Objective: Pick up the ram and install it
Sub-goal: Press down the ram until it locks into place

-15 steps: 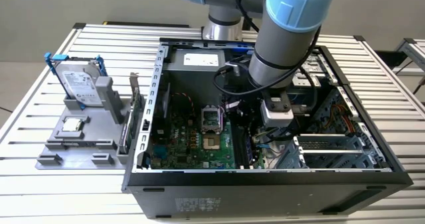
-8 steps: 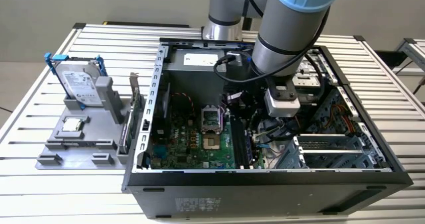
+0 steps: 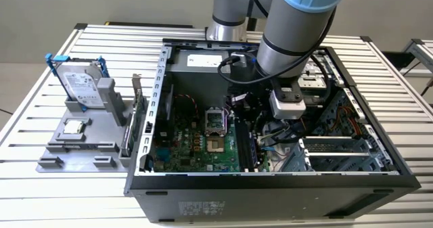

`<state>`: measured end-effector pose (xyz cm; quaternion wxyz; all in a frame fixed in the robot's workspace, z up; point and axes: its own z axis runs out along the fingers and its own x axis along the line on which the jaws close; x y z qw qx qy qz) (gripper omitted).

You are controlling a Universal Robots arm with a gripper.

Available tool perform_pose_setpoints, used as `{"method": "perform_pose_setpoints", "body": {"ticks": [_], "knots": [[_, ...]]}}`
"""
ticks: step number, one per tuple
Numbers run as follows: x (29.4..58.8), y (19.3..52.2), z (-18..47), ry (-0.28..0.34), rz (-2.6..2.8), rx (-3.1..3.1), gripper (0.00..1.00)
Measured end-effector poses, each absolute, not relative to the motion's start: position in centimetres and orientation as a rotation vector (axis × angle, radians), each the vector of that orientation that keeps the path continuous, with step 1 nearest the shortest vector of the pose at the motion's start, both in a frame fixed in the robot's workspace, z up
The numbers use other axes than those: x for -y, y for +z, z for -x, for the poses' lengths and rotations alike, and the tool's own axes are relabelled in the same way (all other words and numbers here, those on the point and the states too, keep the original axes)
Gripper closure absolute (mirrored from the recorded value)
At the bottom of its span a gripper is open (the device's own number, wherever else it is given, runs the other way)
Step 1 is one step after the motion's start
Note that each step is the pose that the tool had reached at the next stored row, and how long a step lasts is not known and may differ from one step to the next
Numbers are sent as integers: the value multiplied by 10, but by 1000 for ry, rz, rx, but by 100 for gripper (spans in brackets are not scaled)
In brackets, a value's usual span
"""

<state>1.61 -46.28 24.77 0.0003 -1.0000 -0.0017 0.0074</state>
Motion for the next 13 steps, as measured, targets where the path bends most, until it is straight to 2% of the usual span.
{"method": "perform_pose_setpoints", "body": {"ticks": [3, 4, 13], "knots": [[463, 248, -16, 23, 3141, 5, 0], [463, 248, -16, 23, 3141, 5, 100], [463, 248, -16, 23, 3141, 5, 100]]}}
